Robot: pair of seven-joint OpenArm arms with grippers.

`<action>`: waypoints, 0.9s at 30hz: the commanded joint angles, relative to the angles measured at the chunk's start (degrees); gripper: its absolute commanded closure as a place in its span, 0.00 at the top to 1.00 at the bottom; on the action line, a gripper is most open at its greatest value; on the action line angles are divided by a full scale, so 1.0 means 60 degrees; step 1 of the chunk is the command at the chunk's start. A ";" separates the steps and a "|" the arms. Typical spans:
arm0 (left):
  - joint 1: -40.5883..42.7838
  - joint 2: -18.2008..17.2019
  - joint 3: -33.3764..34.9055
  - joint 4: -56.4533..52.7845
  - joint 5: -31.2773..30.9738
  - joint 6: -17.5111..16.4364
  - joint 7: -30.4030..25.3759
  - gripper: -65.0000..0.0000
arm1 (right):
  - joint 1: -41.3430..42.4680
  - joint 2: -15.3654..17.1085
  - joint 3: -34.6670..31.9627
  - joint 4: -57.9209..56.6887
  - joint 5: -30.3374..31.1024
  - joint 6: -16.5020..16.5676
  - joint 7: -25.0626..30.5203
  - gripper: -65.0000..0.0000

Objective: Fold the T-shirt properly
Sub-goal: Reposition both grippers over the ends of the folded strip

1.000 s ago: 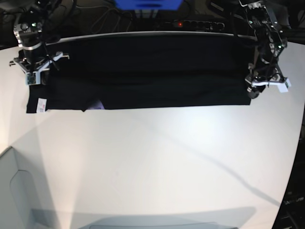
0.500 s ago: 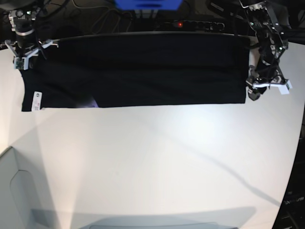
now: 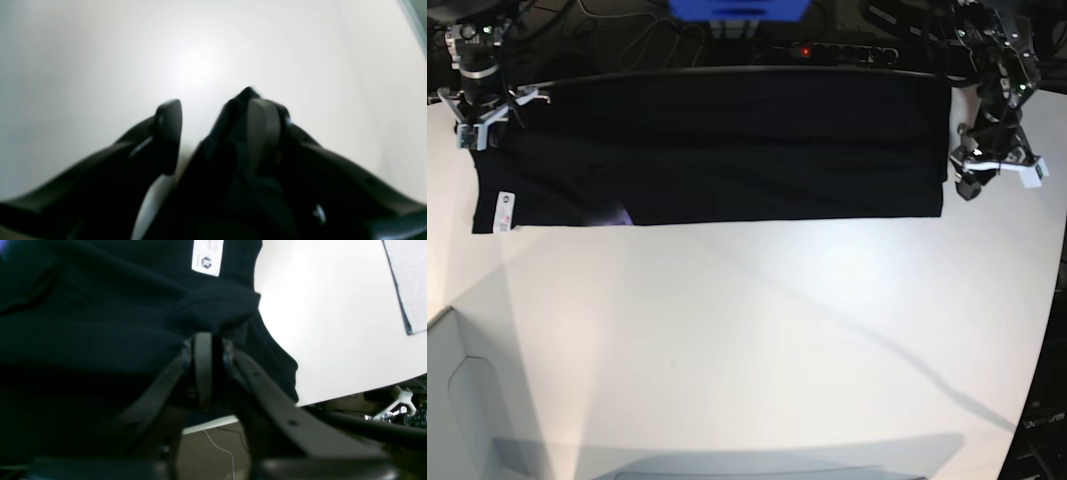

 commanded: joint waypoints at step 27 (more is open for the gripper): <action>0.1017 -0.0073 0.0033 0.0588 -0.0086 -0.0068 -0.0124 0.75 | 0.0154 0.0123 -0.0390 -0.1225 0.0046 0.0031 0.0273 0.49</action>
